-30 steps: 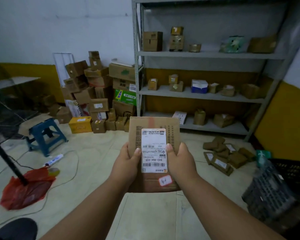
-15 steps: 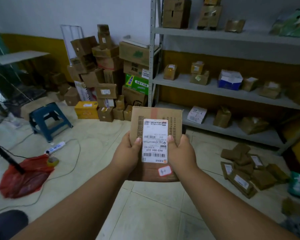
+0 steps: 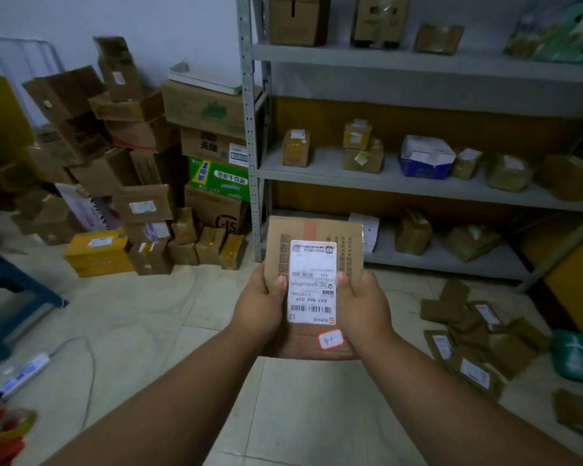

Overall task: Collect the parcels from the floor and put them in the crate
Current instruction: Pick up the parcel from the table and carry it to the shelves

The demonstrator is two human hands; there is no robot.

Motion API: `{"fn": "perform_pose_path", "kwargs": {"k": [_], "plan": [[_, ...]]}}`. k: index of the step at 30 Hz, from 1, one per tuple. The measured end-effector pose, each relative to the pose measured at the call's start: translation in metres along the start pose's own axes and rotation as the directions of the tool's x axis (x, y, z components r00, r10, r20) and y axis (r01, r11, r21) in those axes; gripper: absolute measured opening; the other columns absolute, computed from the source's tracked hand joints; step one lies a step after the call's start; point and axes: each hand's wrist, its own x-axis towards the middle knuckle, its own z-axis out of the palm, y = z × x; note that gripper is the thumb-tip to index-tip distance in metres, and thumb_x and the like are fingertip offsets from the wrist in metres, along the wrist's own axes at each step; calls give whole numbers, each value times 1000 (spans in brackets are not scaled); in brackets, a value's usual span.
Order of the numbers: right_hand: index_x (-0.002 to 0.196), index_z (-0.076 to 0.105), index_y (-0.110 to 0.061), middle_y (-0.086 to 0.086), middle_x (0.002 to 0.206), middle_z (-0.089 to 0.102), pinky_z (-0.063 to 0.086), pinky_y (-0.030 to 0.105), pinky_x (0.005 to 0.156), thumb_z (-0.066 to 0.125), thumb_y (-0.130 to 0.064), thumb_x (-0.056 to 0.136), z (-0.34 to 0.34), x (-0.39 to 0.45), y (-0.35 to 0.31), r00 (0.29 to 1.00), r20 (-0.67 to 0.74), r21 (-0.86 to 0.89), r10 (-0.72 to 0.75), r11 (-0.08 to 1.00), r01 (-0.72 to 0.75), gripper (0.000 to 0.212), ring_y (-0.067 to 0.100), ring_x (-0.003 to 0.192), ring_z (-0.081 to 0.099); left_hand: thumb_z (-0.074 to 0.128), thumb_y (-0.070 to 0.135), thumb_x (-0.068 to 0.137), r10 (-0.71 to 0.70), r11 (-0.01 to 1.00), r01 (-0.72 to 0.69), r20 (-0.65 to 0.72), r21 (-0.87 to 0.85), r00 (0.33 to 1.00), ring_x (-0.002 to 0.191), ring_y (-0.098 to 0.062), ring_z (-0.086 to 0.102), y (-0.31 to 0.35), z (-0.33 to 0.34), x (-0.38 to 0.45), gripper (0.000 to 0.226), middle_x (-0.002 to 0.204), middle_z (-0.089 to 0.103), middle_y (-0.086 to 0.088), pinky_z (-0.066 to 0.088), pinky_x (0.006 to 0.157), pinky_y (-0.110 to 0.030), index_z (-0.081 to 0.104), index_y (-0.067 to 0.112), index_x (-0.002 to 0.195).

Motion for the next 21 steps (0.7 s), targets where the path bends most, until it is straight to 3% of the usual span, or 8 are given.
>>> {"fn": "perform_pose_path", "kwargs": {"k": [4,7,11,15,17,19,21], "plan": [[107,55,-23,-2,92,70,60,44,73,47,-42,101,12,60,7,993,-61,16,104,995,-103,21,19,79,70,42,42,101,-21,1000,19,90,22,996,105,-14,63,3,22,70,42,120,65,10,54,90,-39,40,36,142],[110,55,-20,1,92,70,61,41,71,47,-41,102,17,114,19,983,-83,-1,166,986,-167,24,19,77,70,44,42,100,-54,998,50,143,28,988,108,-16,62,5,49,124,39,119,66,10,50,98,-45,44,37,138],[110,54,-20,2,93,71,62,44,71,46,-43,101,28,198,32,976,-72,-25,205,978,-207,25,22,78,71,44,45,98,-107,994,102,192,35,976,105,-18,64,9,86,200,38,115,68,9,52,95,-47,48,36,135],[110,56,-19,0,91,70,60,36,63,46,-41,102,52,295,24,984,-2,-40,178,983,-178,25,19,74,70,44,45,98,-125,992,123,127,24,984,105,-19,65,28,99,282,37,117,68,7,52,95,-47,48,35,133],[111,57,-16,2,94,70,56,31,63,46,-42,102,70,335,13,986,34,-58,163,985,-161,29,19,77,68,42,41,100,-142,990,140,82,30,987,104,-19,63,36,98,321,35,120,66,6,53,90,-41,46,35,135],[110,56,-15,4,97,69,58,36,69,46,-43,101,88,368,6,985,50,-70,168,984,-164,31,22,80,68,41,38,102,-167,986,165,49,38,985,99,-16,61,39,96,357,34,121,65,6,50,78,-31,47,33,136],[109,54,-15,2,93,69,59,36,66,45,-43,102,107,394,2,981,68,-70,180,982,-175,30,20,77,69,41,37,102,-178,983,176,32,43,984,97,-15,59,39,94,389,36,123,65,5,47,73,-27,46,32,138]]}}
